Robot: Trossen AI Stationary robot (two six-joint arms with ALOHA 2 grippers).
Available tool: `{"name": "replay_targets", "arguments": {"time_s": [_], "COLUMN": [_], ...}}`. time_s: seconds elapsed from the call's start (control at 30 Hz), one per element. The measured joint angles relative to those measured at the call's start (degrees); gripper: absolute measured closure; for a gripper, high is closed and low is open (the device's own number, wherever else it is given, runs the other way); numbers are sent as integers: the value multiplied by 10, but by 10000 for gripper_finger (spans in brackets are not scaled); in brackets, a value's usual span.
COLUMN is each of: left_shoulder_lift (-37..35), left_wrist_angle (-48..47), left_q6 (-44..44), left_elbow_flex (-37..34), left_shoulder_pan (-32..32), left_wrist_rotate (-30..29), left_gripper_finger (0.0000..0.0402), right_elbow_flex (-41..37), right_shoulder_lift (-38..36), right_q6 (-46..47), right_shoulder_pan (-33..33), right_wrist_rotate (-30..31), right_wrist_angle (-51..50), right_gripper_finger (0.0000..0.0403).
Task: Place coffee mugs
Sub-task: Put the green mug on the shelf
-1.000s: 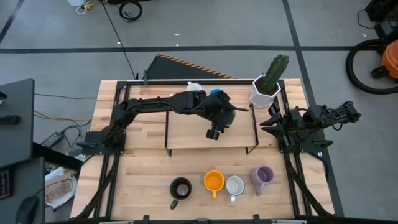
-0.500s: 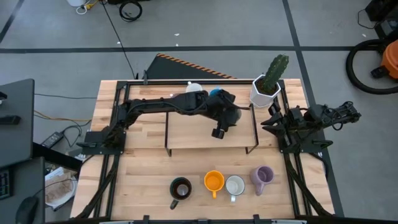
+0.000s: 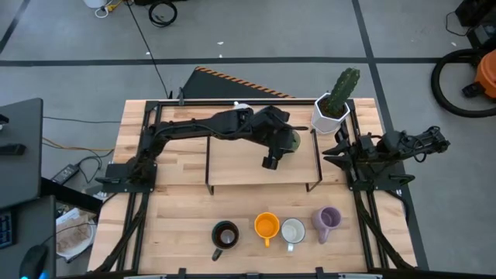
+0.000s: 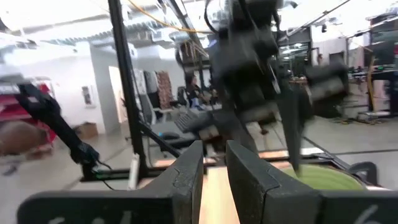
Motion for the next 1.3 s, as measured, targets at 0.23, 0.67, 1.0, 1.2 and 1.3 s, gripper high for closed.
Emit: {"name": "replay_targets", "arguments": {"time_s": [0.23, 0.67, 1.0, 1.2, 1.3], "left_shoulder_lift": [-36, -92, -269, -275, -265], "left_wrist_angle": [-67, -165, 142, 237, 249], "left_q6": [-19, -55, -89, -160, -187], "left_elbow_flex": [1, -76, -423, -495, -506], "left_shoulder_pan": [2, 25, 19, 41, 48], "left_wrist_rotate": [0, 9, -71, -56, -19], "left_gripper_finger": [237, 271, 317, 292, 249], "right_elbow_flex": [0, 0, 0, 0, 0], "right_shoulder_lift": [0, 0, 0, 0, 1], "right_q6": [-5, 1, 12, 15, 15], "right_shoulder_pan": [0, 0, 0, 0, 0], "right_wrist_rotate": [24, 23, 22, 22, 22], "right_wrist_angle": [-4, -20, -27, -28, -28], "right_gripper_finger": [325, 325, 325, 325, 325]}}
